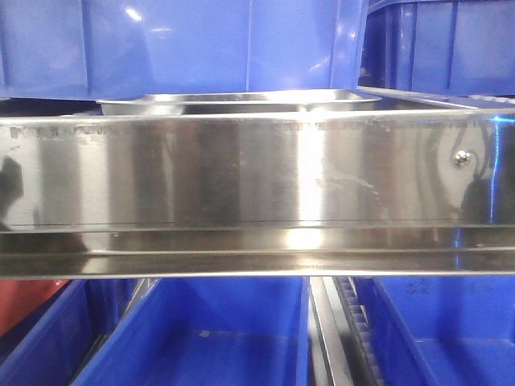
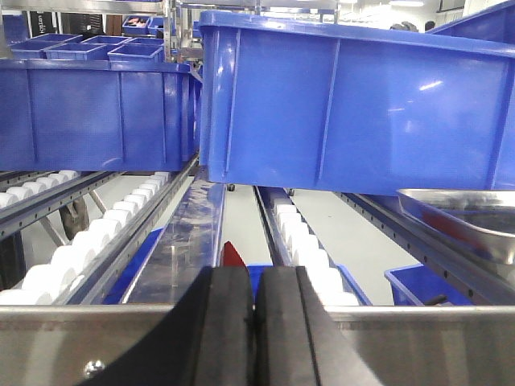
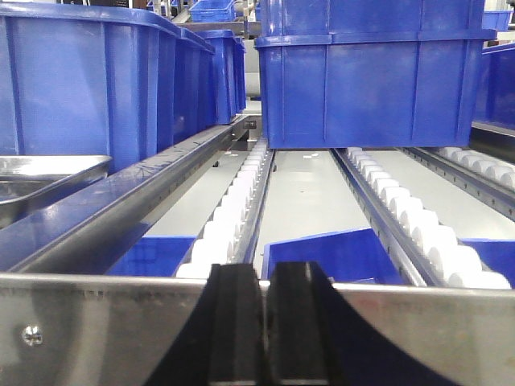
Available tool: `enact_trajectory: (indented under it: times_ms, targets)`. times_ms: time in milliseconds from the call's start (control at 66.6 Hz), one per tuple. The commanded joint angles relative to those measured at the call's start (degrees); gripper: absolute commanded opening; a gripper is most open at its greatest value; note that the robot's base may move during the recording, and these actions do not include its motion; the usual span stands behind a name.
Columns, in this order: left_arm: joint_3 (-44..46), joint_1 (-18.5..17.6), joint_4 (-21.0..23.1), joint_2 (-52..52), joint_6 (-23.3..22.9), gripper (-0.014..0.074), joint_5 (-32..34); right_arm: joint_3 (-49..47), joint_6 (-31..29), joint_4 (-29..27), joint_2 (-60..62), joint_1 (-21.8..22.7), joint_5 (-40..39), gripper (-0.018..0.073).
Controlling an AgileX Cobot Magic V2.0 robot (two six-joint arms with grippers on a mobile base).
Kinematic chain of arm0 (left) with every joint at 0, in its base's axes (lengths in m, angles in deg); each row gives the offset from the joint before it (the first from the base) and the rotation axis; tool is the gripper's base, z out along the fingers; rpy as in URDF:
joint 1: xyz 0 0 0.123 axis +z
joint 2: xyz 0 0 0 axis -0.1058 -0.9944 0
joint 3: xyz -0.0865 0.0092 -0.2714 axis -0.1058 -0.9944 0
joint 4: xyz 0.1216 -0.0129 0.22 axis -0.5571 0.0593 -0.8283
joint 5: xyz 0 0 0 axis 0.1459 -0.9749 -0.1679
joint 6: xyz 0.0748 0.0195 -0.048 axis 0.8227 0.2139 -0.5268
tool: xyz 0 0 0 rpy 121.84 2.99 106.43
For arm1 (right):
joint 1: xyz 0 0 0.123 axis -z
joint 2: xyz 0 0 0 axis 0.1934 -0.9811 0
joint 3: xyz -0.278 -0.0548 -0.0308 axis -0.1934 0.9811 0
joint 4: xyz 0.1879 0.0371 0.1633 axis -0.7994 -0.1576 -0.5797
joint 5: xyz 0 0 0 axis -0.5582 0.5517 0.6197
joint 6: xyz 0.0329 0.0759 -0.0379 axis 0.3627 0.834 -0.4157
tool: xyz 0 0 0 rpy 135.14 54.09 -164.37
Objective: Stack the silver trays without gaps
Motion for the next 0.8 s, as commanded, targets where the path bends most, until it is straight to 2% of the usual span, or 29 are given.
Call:
enact_trajectory:
  times_ms: [0,780]
  targets:
    - [0.1,-0.4,-0.1,0.2,0.1,0.0004,0.8,0.0,-0.1,0.3,0.2,0.3,-1.3,-0.0017]
    - [0.1,-0.4,-0.1,0.2,0.1,0.0004,0.8,0.0,-0.1,0.3,0.2,0.3,-1.3,-0.0017]
